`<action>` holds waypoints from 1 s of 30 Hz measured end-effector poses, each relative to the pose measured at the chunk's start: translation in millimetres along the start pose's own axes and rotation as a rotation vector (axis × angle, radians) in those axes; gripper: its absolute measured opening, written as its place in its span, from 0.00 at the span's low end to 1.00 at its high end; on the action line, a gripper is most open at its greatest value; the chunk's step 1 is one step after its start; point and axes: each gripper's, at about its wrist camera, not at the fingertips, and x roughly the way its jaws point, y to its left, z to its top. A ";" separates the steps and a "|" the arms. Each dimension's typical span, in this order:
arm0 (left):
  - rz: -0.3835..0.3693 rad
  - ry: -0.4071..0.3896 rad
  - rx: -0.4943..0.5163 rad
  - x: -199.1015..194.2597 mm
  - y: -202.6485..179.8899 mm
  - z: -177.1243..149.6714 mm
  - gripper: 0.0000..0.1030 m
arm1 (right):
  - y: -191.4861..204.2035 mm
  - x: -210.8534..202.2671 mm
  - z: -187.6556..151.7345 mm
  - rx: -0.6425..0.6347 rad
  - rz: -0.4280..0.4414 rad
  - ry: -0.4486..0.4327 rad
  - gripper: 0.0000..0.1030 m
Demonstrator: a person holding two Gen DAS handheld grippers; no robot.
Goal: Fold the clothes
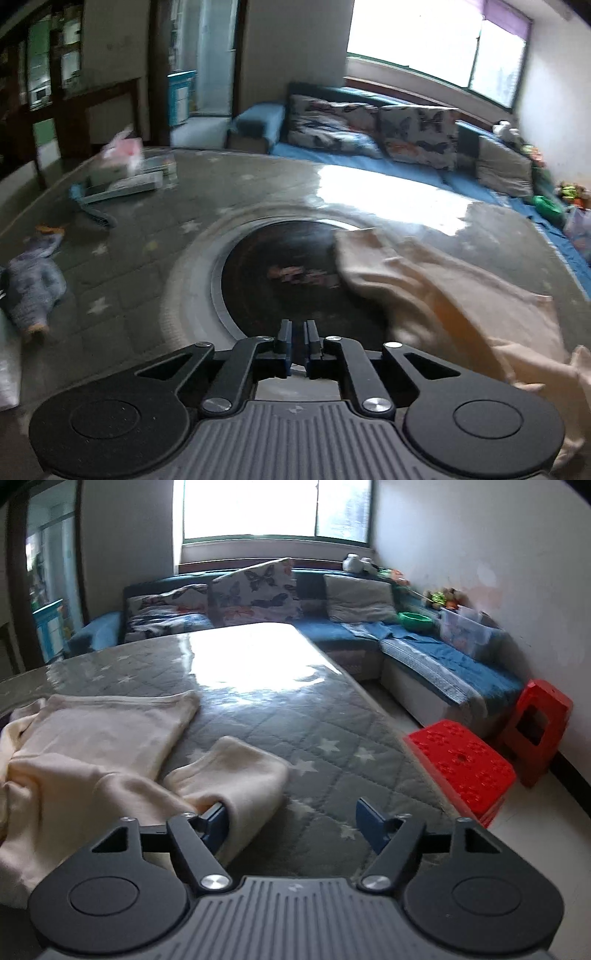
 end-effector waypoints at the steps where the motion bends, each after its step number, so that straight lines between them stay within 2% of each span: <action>1: -0.019 -0.001 0.012 1.9 -9.2 2.4 0.20 | 1.8 -1.0 -0.1 -0.004 0.003 -0.002 0.73; 4: -0.059 -0.017 0.070 10.6 -43.1 9.1 0.50 | 6.0 -3.6 0.7 -0.013 0.008 -0.010 0.76; 6: -0.056 -0.024 0.109 21.4 -64.4 15.4 0.51 | 6.7 -3.2 2.2 -0.014 0.008 -0.014 0.76; 10: -0.050 0.006 0.144 51.5 -95.8 26.1 0.61 | 9.3 -0.7 6.2 -0.030 0.021 -0.014 0.76; 14: -0.025 0.073 0.178 87.5 -116.2 26.7 0.61 | 14.6 7.0 8.3 -0.060 0.031 -0.005 0.76; 15: -0.011 0.091 0.190 96.1 -119.1 24.7 0.61 | 16.4 9.7 8.5 -0.070 0.034 -0.002 0.76; 16: 0.012 0.110 0.199 104.0 -120.0 22.6 0.50 | 17.9 12.7 8.8 -0.078 0.033 0.002 0.76; 17: 0.026 0.127 0.206 110.1 -118.7 19.6 0.32 | 19.2 16.1 9.3 -0.087 0.034 0.010 0.76; 20: 0.031 0.140 0.195 113.1 -105.8 11.4 0.14 | 23.4 26.5 8.5 -0.132 0.044 0.038 0.76; 25: 0.031 0.079 0.138 75.7 -69.9 6.8 0.11 | 18.9 31.4 6.2 -0.163 -0.034 0.022 0.76; 28: 0.035 0.054 0.084 50.6 -40.6 1.8 0.11 | 2.4 27.4 7.8 -0.097 -0.104 -0.016 0.76; 30: 0.046 0.047 0.049 34.8 -20.1 -6.8 0.11 | -10.5 28.5 5.8 -0.063 -0.151 -0.006 0.76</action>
